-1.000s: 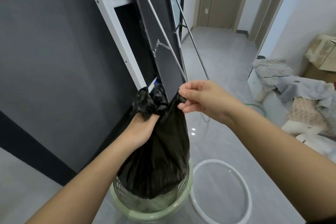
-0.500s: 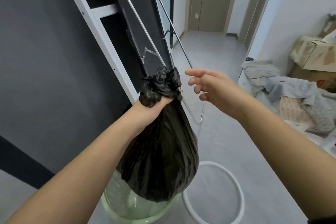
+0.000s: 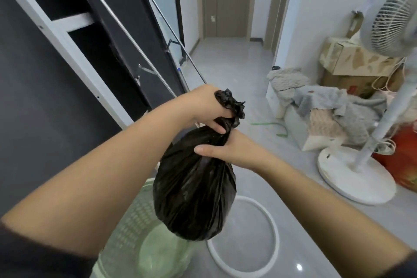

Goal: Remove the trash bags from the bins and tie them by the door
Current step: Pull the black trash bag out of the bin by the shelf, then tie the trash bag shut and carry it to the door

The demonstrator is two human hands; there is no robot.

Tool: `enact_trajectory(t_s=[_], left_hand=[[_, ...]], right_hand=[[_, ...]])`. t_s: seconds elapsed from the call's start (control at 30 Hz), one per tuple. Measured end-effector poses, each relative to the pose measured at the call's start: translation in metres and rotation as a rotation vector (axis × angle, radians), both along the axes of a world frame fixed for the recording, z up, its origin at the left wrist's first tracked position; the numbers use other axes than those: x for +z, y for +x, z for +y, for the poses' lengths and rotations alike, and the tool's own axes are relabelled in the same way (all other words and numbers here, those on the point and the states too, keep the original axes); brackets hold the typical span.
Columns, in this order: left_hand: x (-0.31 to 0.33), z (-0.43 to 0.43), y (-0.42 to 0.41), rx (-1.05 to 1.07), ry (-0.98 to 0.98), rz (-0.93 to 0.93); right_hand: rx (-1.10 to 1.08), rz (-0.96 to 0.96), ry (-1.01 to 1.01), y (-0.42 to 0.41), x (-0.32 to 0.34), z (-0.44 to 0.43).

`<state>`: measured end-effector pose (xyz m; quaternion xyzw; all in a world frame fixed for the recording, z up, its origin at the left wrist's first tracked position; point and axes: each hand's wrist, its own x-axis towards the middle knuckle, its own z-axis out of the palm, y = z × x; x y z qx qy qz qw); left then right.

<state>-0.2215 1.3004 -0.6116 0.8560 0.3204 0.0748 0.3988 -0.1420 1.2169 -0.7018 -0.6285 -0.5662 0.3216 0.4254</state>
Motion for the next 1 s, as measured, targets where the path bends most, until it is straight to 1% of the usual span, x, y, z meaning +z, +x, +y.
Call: enact_trajectory(t_s=[0.1, 0.17, 0.27, 0.4, 0.47, 0.53, 0.63, 0.73, 0.8, 0.87, 0.93, 1.0], left_hand=[[-0.002, -0.005, 0.021, -0.024, -0.256, -0.025], [-0.003, -0.010, 0.034, -0.042, -0.319, -0.028], [-0.007, -0.018, 0.053, -0.077, -0.361, -0.046], [-0.030, -0.020, 0.067, -0.118, -0.381, -0.042], [-0.048, -0.016, 0.070, -0.130, -0.352, -0.027], [-0.074, -0.010, 0.071, -0.065, -0.381, -0.052], [-0.132, -0.002, 0.072, 0.192, -0.526, -0.076], [-0.222, -0.009, 0.068, 0.375, -0.502, 0.070], [-0.294, -0.024, 0.056, 0.414, -0.494, 0.215], [-0.363, -0.040, 0.034, 0.418, -0.431, 0.395], [-0.418, -0.053, 0.011, 0.414, -0.362, 0.555], [-0.452, -0.066, -0.007, 0.424, -0.349, 0.632]], right_hand=[[-0.112, 0.040, 0.038, 0.013, -0.006, -0.005], [-0.192, 0.054, 0.050, 0.022, -0.007, -0.009], [-0.340, 0.010, 0.029, 0.038, -0.015, -0.016], [-0.374, 0.120, 0.029, 0.061, -0.045, -0.026], [-0.367, 0.204, -0.025, 0.071, -0.062, -0.037], [-0.356, 0.264, -0.089, 0.081, -0.081, -0.049], [-0.488, 0.245, -0.217, 0.098, -0.116, -0.069], [-0.660, 0.269, -0.349, 0.113, -0.156, -0.092], [-0.762, 0.286, -0.405, 0.117, -0.182, -0.107], [-0.835, 0.300, -0.433, 0.114, -0.204, -0.120], [-0.888, 0.327, -0.451, 0.111, -0.223, -0.130], [-0.931, 0.334, -0.467, 0.110, -0.236, -0.135]])
